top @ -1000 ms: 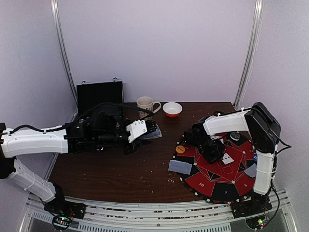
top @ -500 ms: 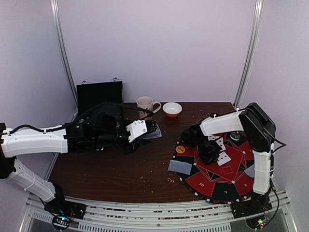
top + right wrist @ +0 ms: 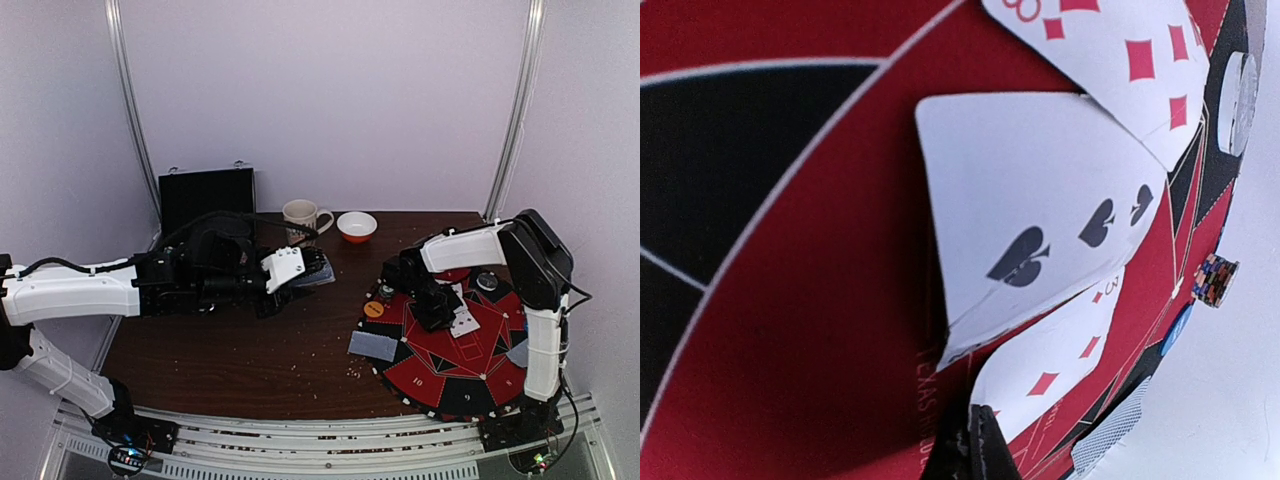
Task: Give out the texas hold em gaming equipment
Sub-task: Flop the poker card in the community card area.
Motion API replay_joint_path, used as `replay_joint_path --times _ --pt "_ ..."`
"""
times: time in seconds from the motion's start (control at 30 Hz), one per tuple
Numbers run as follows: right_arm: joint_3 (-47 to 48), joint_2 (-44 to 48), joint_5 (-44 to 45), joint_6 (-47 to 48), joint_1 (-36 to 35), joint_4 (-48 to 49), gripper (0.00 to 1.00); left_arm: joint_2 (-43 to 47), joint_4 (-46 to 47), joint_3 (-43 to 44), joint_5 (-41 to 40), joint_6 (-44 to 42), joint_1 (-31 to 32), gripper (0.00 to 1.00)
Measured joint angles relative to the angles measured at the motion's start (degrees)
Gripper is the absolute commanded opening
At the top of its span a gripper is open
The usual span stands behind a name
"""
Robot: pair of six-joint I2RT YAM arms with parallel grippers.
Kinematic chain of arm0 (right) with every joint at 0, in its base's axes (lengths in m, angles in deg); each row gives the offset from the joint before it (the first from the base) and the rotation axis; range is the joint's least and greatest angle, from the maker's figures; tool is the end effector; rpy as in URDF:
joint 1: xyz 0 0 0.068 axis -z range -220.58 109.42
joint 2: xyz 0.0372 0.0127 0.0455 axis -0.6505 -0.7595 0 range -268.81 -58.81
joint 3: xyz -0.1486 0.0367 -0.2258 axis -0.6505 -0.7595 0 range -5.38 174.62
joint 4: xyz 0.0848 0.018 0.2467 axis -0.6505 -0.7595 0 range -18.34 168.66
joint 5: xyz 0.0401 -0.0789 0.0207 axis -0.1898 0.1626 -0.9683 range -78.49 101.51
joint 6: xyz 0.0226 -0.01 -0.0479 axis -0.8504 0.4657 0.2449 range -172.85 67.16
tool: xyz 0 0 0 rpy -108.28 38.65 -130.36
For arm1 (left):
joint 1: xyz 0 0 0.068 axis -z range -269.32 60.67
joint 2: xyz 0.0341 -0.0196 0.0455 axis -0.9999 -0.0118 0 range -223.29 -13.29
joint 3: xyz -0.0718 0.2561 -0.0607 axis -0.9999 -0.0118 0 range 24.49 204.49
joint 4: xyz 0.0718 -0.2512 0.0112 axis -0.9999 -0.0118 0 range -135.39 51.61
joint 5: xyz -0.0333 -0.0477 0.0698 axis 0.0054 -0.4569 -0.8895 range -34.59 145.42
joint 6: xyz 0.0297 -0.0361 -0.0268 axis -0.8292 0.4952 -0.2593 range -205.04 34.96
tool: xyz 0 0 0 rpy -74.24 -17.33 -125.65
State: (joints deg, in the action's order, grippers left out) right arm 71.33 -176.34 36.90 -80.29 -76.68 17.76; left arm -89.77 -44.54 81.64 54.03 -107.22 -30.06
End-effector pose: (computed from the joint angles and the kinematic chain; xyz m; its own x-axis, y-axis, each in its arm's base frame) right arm 0.2878 0.1910 0.1288 -0.9799 -0.1992 -0.0132 -0.1702 0.8682 -0.4662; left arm 0.1583 -0.2644 0.2985 0.1166 0.5424 -0.8320 0.8684 0.3509 0.3504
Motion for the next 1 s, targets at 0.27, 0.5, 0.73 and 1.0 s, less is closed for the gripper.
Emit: replay_joint_path --times 0.27,0.5,0.73,1.0 --pt "1.01 -0.15 -0.66 -0.35 0.55 1.11 0.04 0.00 -0.11 0.09 -0.02 -0.02 0.00 0.34" --pt "1.33 0.00 -1.36 -0.94 0.94 0.98 0.26 0.00 -0.35 0.37 -0.07 -0.04 0.00 0.34" --pt "1.46 2.27 -5.11 -0.85 1.42 2.45 0.41 0.00 -0.37 0.42 -0.02 -0.04 0.00 0.34" --pt "1.70 14.12 -19.82 1.11 1.01 9.18 0.69 0.02 -0.33 0.42 0.28 -0.28 0.00 0.35"
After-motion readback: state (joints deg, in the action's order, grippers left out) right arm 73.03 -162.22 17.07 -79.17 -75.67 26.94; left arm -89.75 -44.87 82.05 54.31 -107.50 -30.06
